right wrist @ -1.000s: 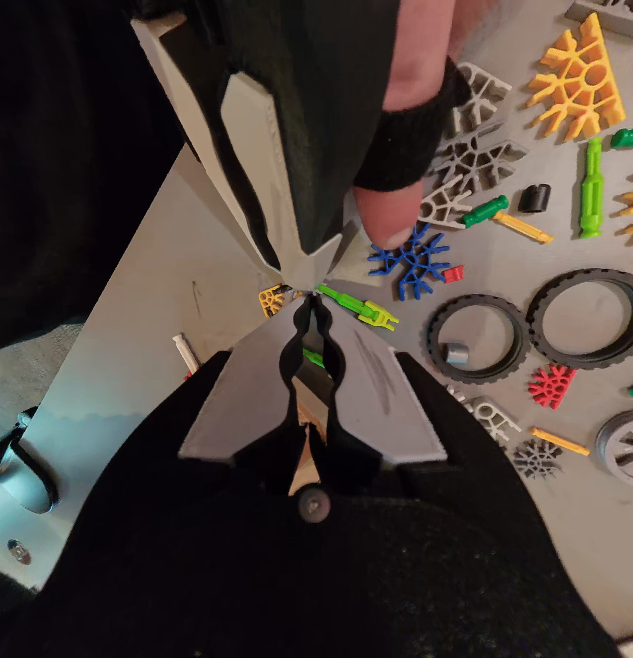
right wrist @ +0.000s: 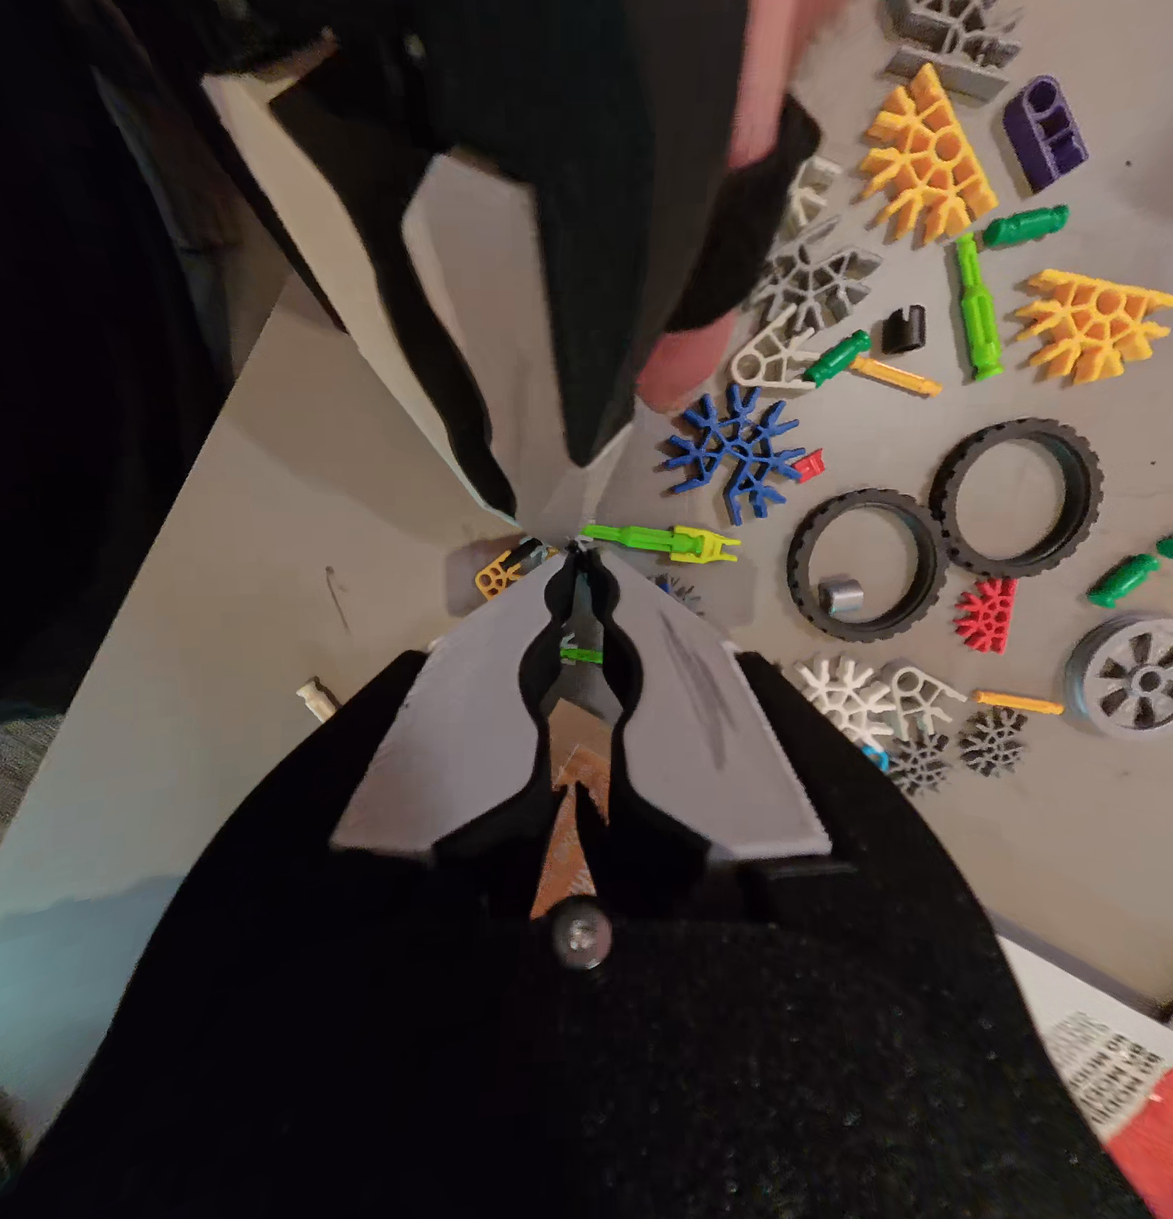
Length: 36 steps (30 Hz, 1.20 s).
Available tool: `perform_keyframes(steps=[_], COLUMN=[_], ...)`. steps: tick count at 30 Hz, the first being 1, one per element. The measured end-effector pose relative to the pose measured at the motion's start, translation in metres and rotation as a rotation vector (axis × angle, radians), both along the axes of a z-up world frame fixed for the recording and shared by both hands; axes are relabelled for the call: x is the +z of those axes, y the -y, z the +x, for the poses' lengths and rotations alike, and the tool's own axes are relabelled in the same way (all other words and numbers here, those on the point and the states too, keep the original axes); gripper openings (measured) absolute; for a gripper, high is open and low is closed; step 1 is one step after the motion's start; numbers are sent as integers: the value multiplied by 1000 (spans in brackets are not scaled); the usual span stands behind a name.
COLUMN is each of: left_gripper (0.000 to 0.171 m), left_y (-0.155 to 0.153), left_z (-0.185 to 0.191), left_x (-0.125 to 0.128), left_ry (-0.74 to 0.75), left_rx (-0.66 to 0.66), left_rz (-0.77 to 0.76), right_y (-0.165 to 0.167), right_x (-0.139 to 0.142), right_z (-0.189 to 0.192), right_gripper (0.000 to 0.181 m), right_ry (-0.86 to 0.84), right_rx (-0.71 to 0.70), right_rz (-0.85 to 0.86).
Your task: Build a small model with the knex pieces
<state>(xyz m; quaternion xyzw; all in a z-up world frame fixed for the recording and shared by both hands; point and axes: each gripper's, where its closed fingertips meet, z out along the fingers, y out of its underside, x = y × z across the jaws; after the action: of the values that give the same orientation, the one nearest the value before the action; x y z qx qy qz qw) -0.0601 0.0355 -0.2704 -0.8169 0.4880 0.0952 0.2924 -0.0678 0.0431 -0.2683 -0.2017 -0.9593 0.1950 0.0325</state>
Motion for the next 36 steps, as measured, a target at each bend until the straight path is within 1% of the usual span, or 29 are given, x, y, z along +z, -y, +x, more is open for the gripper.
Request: perform_keyframes(steps=[1,3,7,11,14,19,26,31,36], left_gripper=[4,4,4,4,4,4,2,1,0], left_y=[0,0,-1,-2,-3,-3,-3,0,2], left_z=[0,0,0,1,1,1,1,-4,-6], left_x=[0,0,0,0,0,1,1,2,2], left_ry=[-4,-2,1,4,8,16,-65,-91,-89], left_rx=[3,8,5,1,-5,-36,-75,-57,-61], left_rz=[3,0,-9,-1,6,22,88,117,117], right_y=[0,-1,-10,-4,-5,-4,-2,-2,2], right_x=[0,5,8,7,2,2,1,1,2], right_z=[0,-1,-5,-3,0,2,4,3,-2], right_gripper=[2,0,0,0,0,0,0,0,0], right_ry=[7,7,-5,2,18,0,-9,36,21], right_rx=[-12,-28,-36,-1,18,66,151,128,160], right_rz=[-13,-31,6,14,21,8,57,21,9])
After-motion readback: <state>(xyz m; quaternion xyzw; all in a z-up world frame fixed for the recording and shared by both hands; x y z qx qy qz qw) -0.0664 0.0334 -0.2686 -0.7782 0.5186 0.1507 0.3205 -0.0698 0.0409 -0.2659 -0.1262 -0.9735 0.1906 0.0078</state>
